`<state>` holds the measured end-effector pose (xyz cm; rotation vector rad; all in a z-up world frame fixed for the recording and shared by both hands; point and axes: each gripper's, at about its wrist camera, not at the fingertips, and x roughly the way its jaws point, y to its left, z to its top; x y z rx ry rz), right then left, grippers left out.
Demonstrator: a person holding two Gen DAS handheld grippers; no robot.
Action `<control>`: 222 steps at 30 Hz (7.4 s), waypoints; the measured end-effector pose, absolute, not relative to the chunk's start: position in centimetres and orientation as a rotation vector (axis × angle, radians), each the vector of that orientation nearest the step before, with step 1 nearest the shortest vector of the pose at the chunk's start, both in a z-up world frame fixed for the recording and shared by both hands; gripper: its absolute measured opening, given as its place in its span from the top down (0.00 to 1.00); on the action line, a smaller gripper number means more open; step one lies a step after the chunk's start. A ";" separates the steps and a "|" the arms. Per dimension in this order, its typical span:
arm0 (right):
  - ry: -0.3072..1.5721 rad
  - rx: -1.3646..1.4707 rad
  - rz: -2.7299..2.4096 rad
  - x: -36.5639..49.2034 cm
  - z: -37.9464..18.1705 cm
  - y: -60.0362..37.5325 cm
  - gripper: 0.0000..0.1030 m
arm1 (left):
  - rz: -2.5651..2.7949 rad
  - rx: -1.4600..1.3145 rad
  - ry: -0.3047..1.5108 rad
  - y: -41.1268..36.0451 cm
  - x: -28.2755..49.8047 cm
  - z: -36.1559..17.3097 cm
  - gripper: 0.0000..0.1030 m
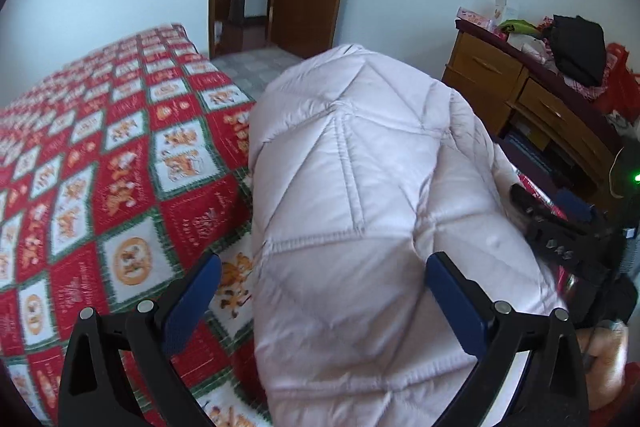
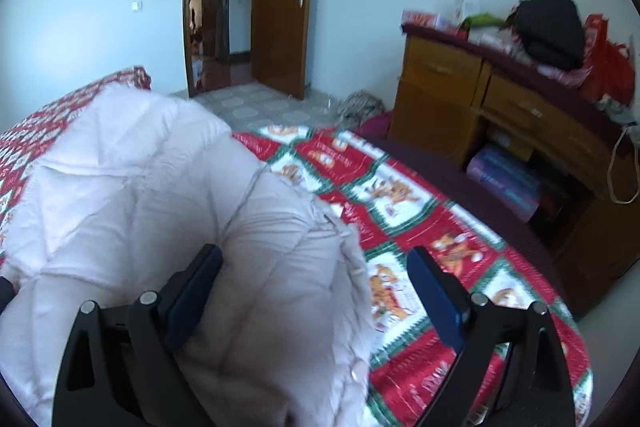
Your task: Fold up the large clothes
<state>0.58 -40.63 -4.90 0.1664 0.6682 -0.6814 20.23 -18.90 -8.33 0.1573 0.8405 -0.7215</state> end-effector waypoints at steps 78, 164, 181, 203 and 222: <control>0.893 0.262 -0.369 6.4 -5.3 -43.2 0.28 | -0.798 0.229 0.867 -26.9 26.4 -7.9 0.01; 0.276 0.146 -0.521 -17.5 7.1 -27.6 0.00 | -0.471 0.137 0.363 -7.3 -1.3 4.4 0.01; 0.273 0.144 -0.508 -17.6 7.8 -27.6 0.00 | -0.468 0.136 0.372 -7.6 -1.5 4.4 0.01; 0.279 0.136 -0.504 -17.2 7.7 -28.6 0.00 | -0.447 0.139 0.377 -7.9 -1.0 4.2 0.01; 0.282 0.133 -0.504 -17.1 7.3 -28.9 0.00 | -0.438 0.129 0.378 -7.9 -0.4 4.0 0.01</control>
